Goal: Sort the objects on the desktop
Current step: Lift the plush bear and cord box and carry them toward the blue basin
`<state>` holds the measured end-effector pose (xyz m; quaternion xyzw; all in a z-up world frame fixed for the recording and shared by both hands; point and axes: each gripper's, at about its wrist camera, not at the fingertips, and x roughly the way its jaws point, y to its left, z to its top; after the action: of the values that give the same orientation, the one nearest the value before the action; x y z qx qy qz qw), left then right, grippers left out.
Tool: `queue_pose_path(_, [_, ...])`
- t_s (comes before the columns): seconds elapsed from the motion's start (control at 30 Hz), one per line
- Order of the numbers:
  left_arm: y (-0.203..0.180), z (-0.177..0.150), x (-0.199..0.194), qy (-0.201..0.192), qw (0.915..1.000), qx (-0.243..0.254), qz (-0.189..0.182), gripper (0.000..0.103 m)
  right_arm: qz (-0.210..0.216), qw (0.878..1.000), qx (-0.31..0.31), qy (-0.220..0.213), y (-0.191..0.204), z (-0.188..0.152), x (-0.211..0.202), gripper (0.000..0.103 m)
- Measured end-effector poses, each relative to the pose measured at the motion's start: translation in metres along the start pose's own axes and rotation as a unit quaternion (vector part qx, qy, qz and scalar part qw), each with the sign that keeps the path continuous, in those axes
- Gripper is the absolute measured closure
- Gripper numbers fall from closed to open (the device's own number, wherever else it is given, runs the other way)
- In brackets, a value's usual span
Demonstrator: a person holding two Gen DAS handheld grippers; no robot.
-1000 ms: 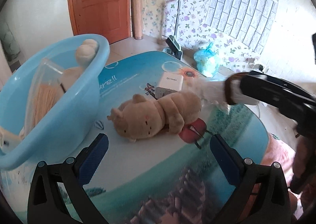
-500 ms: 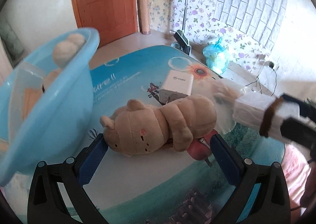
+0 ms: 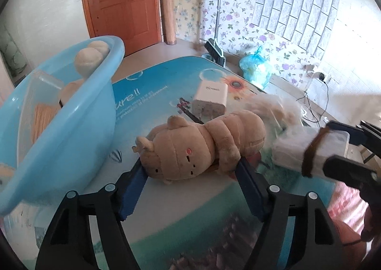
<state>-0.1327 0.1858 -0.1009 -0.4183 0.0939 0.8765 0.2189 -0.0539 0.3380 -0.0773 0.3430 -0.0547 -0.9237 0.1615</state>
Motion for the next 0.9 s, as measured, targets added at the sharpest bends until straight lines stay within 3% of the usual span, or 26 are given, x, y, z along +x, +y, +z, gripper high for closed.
queue_pose_path(0.33, [0.013, -0.034, -0.045, 0.003, 0.9999, -0.008, 0.006, 0.029, 0.015, 1.0, -0.001, 0.025, 0.016, -0.016, 0.0, 0.046])
queue_pose_path(0.6, [0.042, -0.066, -0.084, 0.003, 0.9987, -0.042, 0.028, 0.029, 0.032, 0.998, -0.023, 0.048, 0.047, -0.027, 0.0, 0.046])
queue_pose_path(0.9, [0.07, -0.116, -0.11, 0.022, 0.9949, -0.085, 0.05, 0.029, 0.004, 0.996, -0.05, 0.077, 0.07, -0.036, 0.001, 0.045])
